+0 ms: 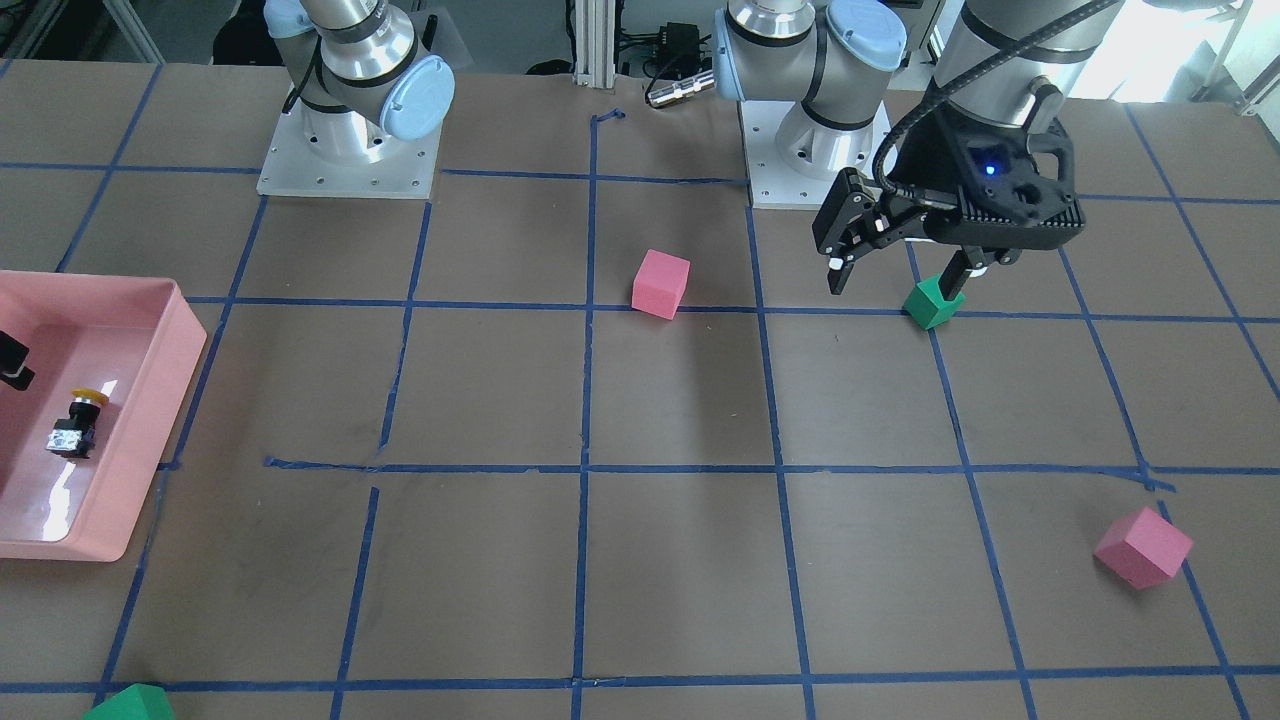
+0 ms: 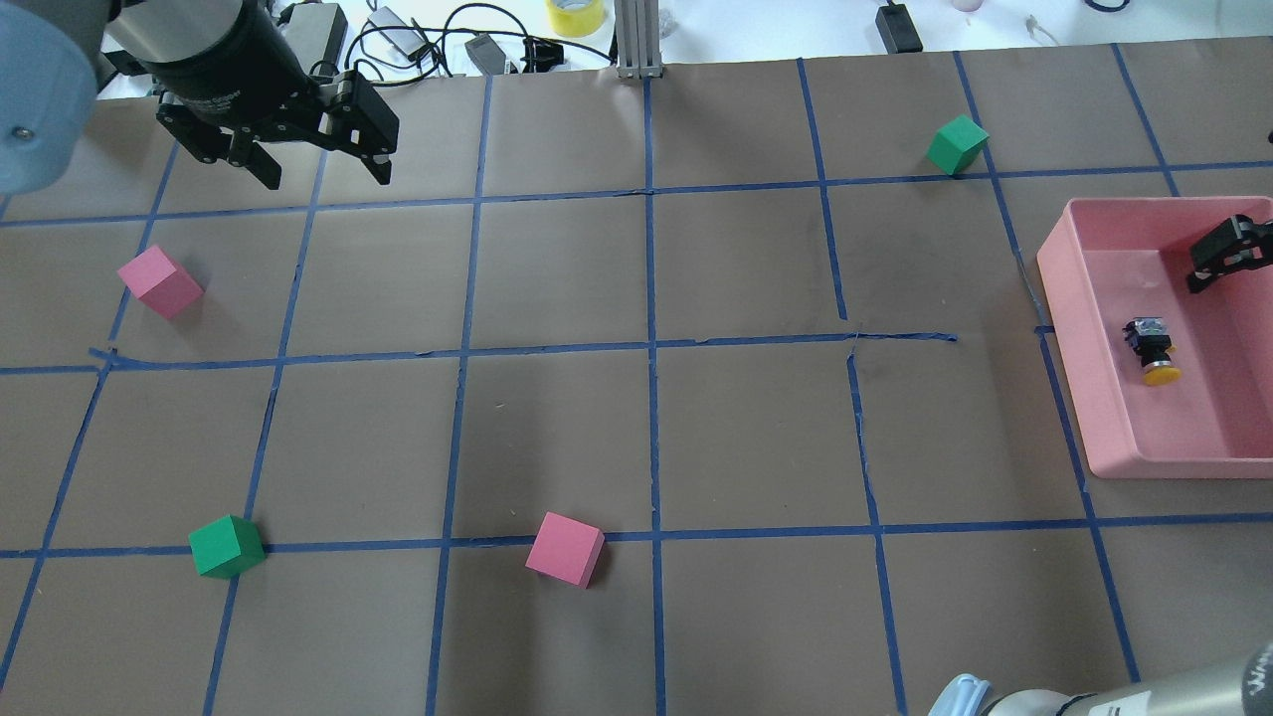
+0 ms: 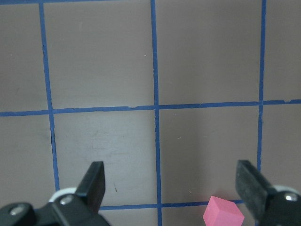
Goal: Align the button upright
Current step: 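Lower the right gripper into the tray and grasp the black button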
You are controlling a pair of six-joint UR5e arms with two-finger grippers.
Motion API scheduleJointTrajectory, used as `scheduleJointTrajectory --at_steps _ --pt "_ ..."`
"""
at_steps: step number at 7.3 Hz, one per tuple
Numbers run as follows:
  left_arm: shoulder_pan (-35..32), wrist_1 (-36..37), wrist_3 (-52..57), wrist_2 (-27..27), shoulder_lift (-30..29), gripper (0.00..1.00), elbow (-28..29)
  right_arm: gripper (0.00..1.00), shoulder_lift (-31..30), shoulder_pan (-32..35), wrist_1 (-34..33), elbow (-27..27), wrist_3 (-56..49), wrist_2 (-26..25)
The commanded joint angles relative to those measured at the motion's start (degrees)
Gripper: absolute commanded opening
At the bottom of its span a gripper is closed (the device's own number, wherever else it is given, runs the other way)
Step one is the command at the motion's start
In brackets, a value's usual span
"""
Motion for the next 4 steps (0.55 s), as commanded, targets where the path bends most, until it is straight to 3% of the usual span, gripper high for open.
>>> scheduleJointTrajectory --at_steps 1,4 --pt "0.08 0.01 -0.01 0.14 0.27 1.00 -0.06 0.95 1.95 -0.25 -1.95 1.58 -0.19 0.01" --pt "0.17 0.09 -0.01 -0.12 0.36 1.00 -0.06 0.95 4.58 -0.25 -6.24 1.94 -0.10 0.36"
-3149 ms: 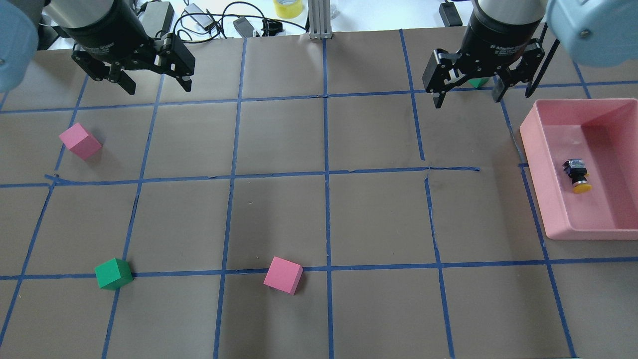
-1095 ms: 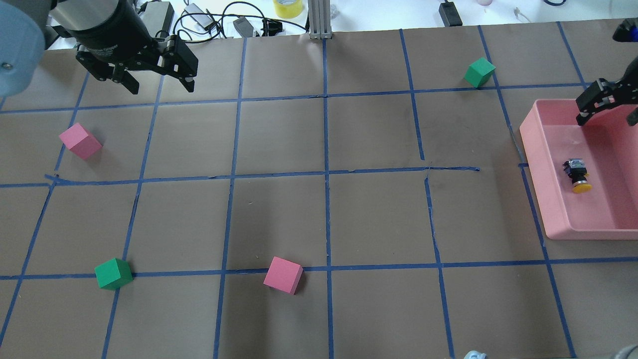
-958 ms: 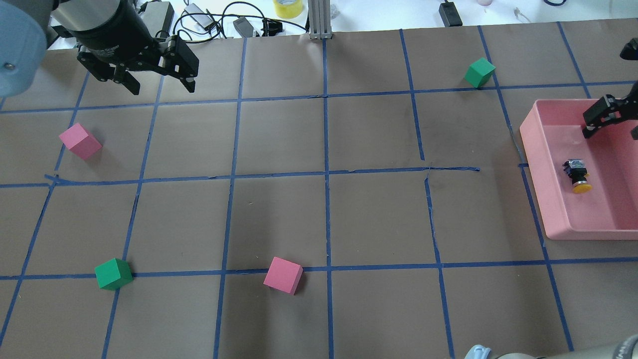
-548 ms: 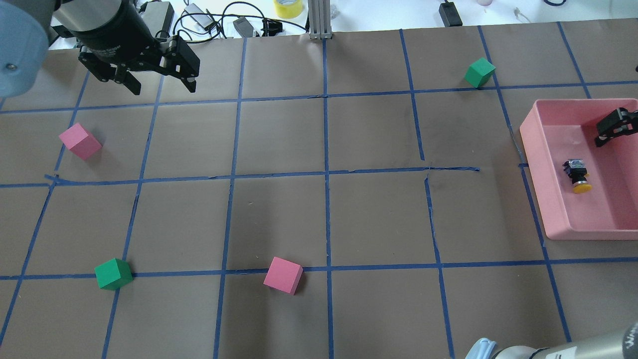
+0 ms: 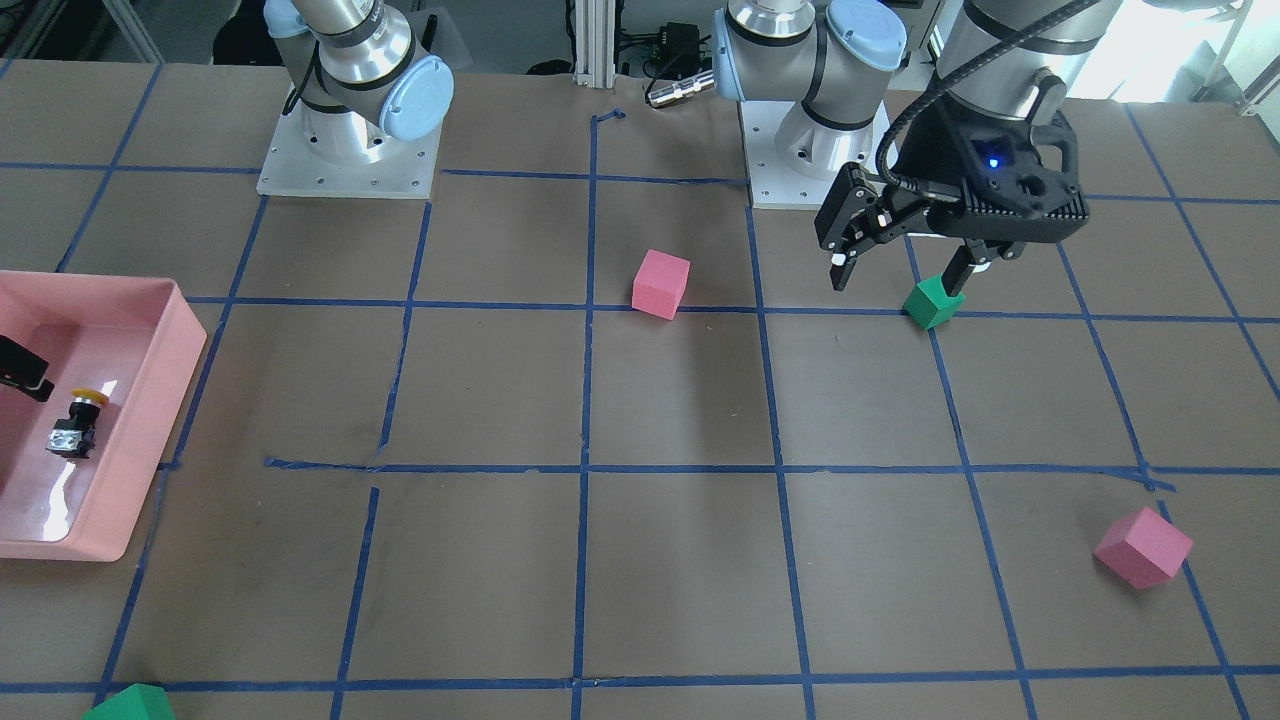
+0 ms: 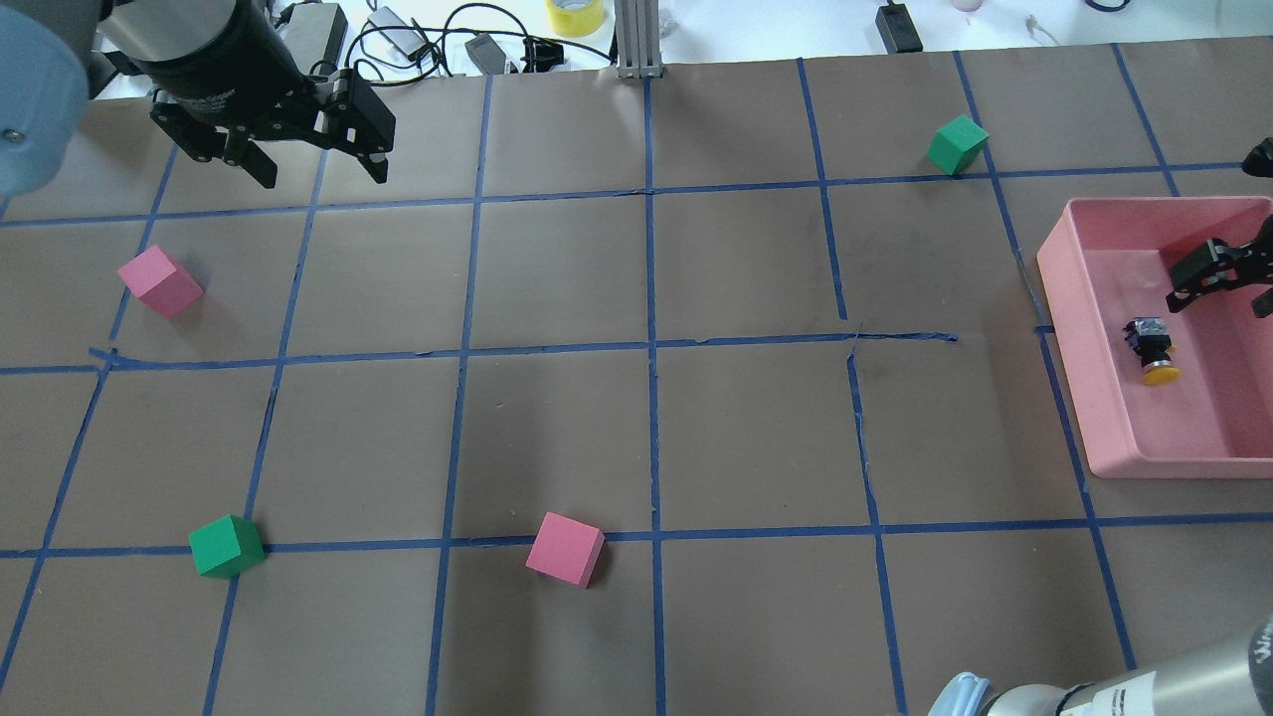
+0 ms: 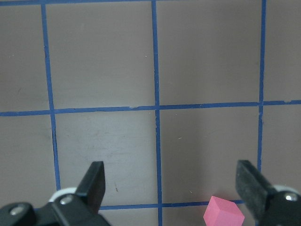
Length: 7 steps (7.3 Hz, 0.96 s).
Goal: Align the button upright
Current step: 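Lower the right gripper into the tray and grasp the black button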
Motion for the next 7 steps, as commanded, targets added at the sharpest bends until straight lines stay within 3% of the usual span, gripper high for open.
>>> scheduleJointTrajectory --at_steps 1,4,7 --pt "0.14 0.03 0.00 -0.02 0.10 1.00 0.00 0.95 5.85 0.00 -7.92 0.30 0.12 0.99" --pt "0.05 -0.06 0.09 0.07 0.27 1.00 0.08 0.95 8.87 0.00 -12.62 0.21 0.03 4.32" --pt "0.05 0.03 0.09 0.07 0.19 1.00 0.00 1.00 9.49 0.61 -13.60 0.30 -0.15 4.25"
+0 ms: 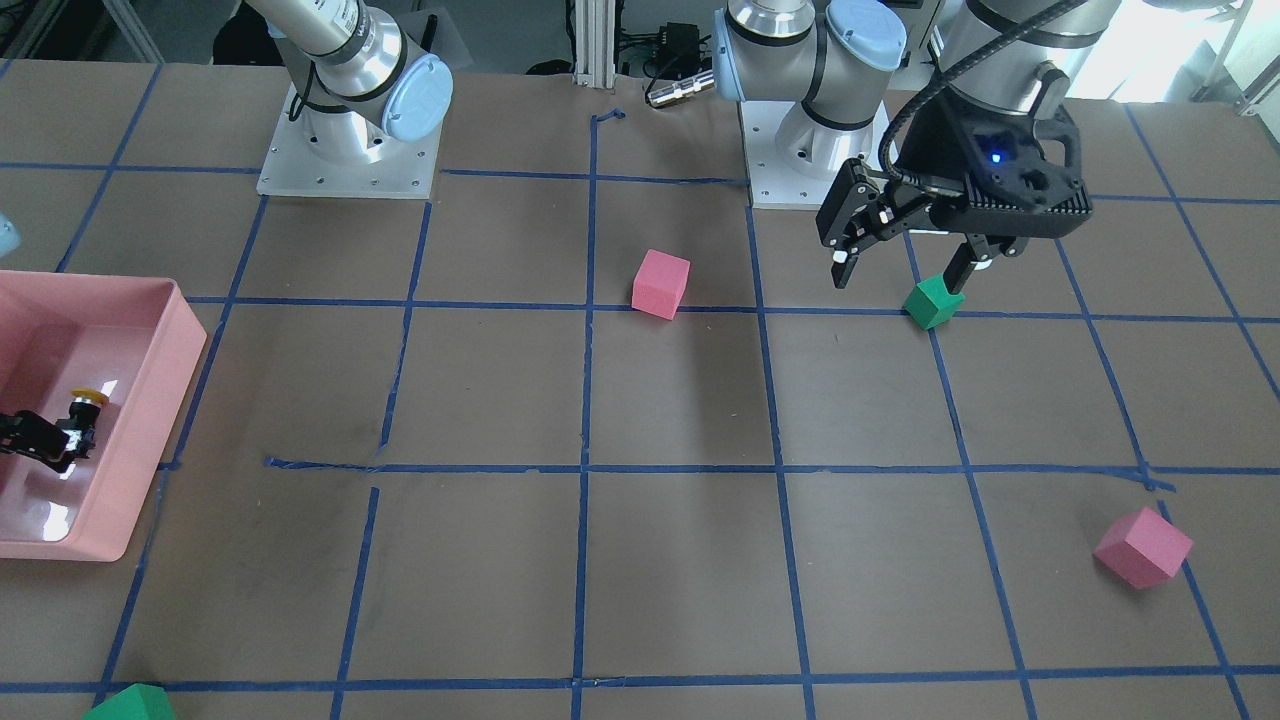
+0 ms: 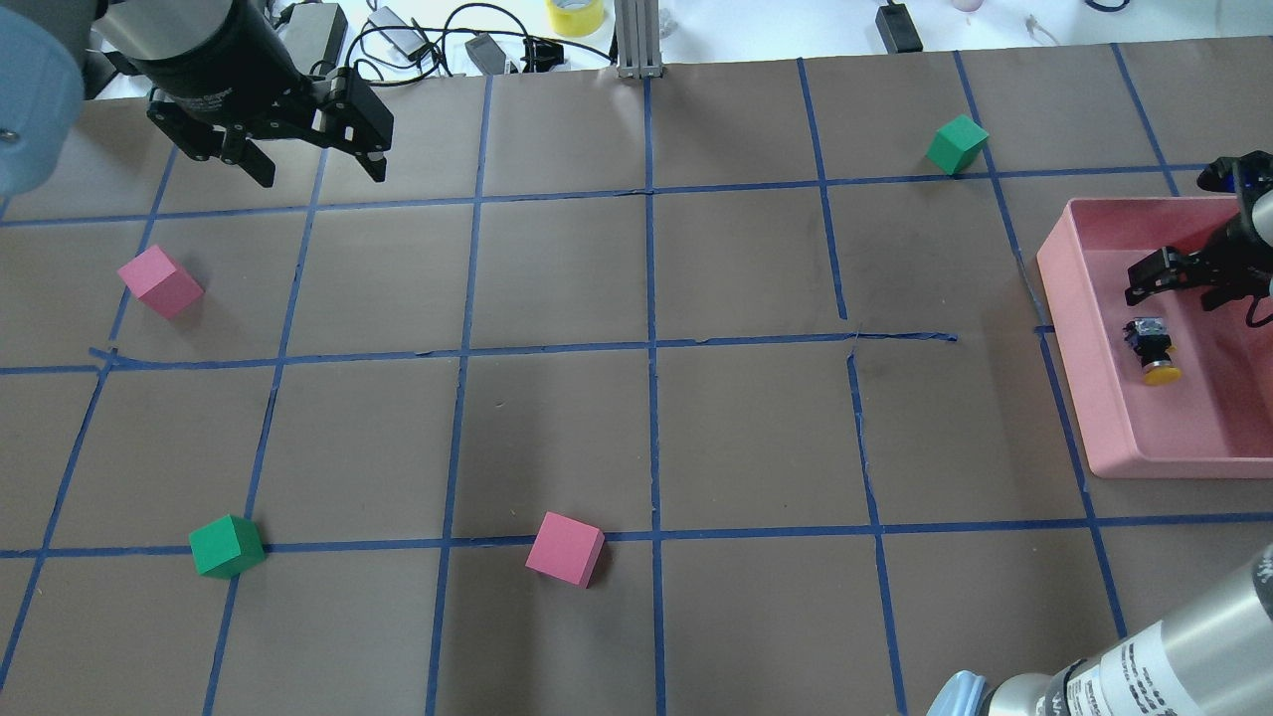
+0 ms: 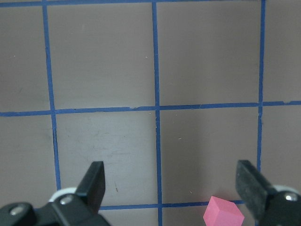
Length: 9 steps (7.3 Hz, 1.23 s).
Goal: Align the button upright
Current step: 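Lower the right gripper into the tray and grasp the black button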
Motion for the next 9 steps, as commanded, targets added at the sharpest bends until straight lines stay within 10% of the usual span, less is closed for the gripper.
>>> scheduleJointTrajectory --at_steps 1,9 --pt "0.00 -0.06 0.06 0.04 -0.01 1.00 0.07 1.00 0.45 0.40 -0.15 0.19 -0.08 -0.21" --pt "0.26 0.03 0.06 -0.05 -0.01 1.00 0.07 1.00 -2.45 0.40 0.73 5.20 -1.40 -3.10"
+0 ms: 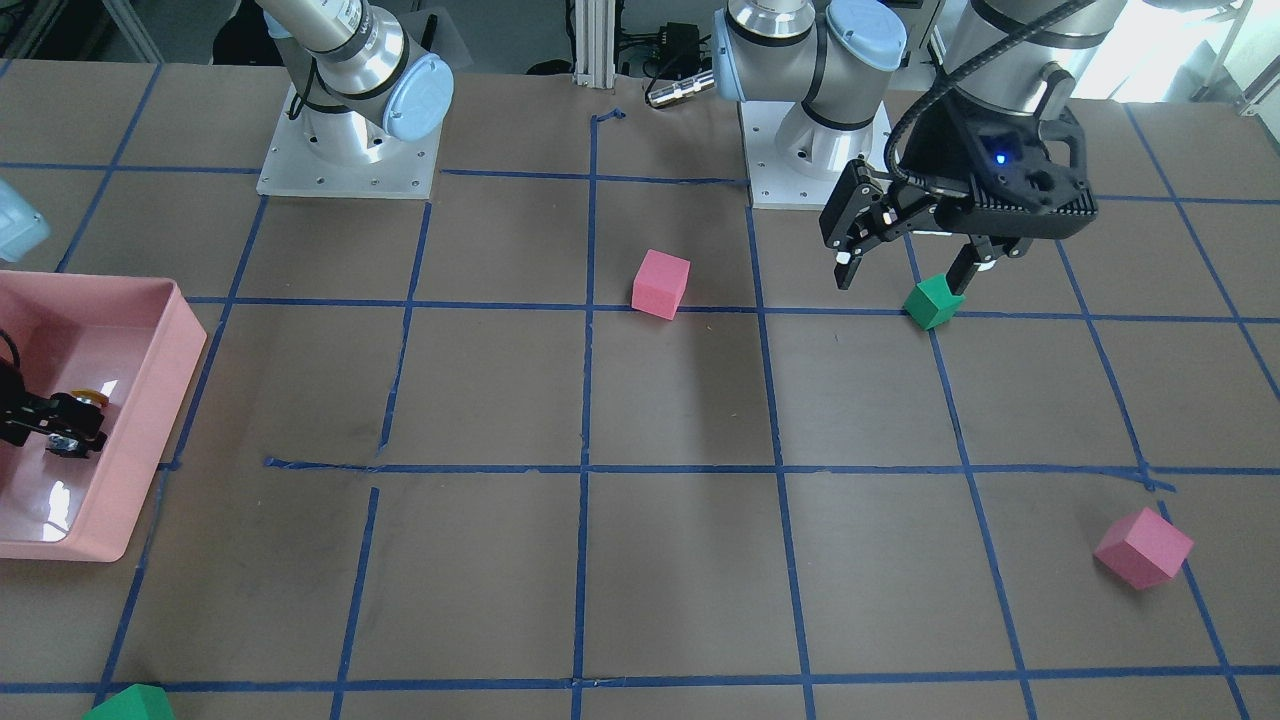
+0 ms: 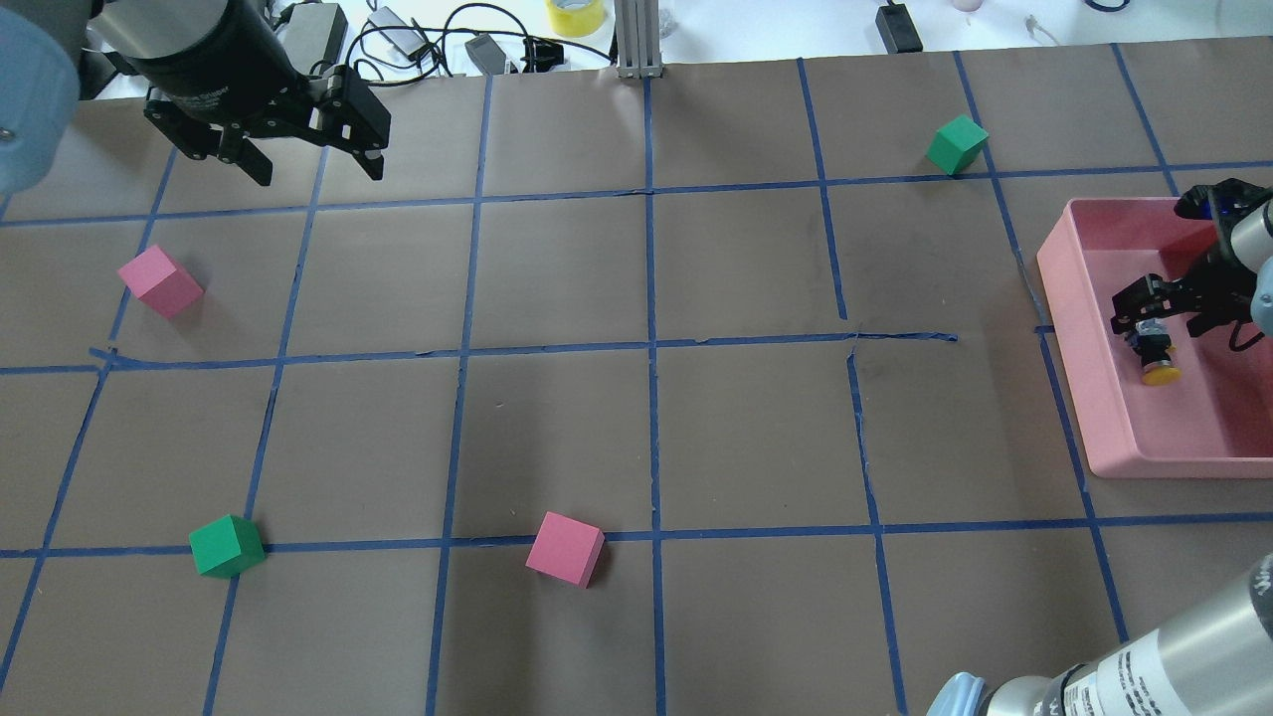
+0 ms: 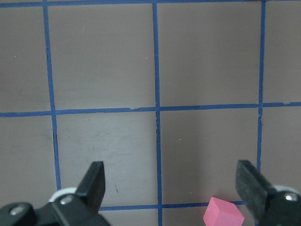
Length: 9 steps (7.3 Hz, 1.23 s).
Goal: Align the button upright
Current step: 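Lower the right gripper into the tray and grasp the black button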
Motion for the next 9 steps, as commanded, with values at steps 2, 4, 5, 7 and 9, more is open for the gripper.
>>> scheduleJointTrajectory --at_steps 2,4,5,7,9 --pt "0.00 0.00 0.00 -0.05 0.00 1.00 0.00 1.00 -0.47 -0.06 -0.02 0.85 -0.09 -0.76" --pt "0.00 0.00 0.00 -0.05 0.00 1.00 0.00 0.69 -0.47 -0.06 1.46 0.77 -0.36 -0.85" --pt "0.00 0.00 0.09 -0.31 0.00 1.00 0.00 0.52 -0.47 -0.06 4.60 -0.02 -1.49 -0.85" --pt "0.00 0.00 0.00 -0.14 0.00 1.00 0.00 0.19 -0.55 -0.06 4.72 -0.11 -1.85 -0.85" --pt "0.00 0.00 0.00 -0.14 0.00 1.00 0.00 0.00 -0.64 0.02 5.42 -1.42 -1.68 -0.85"
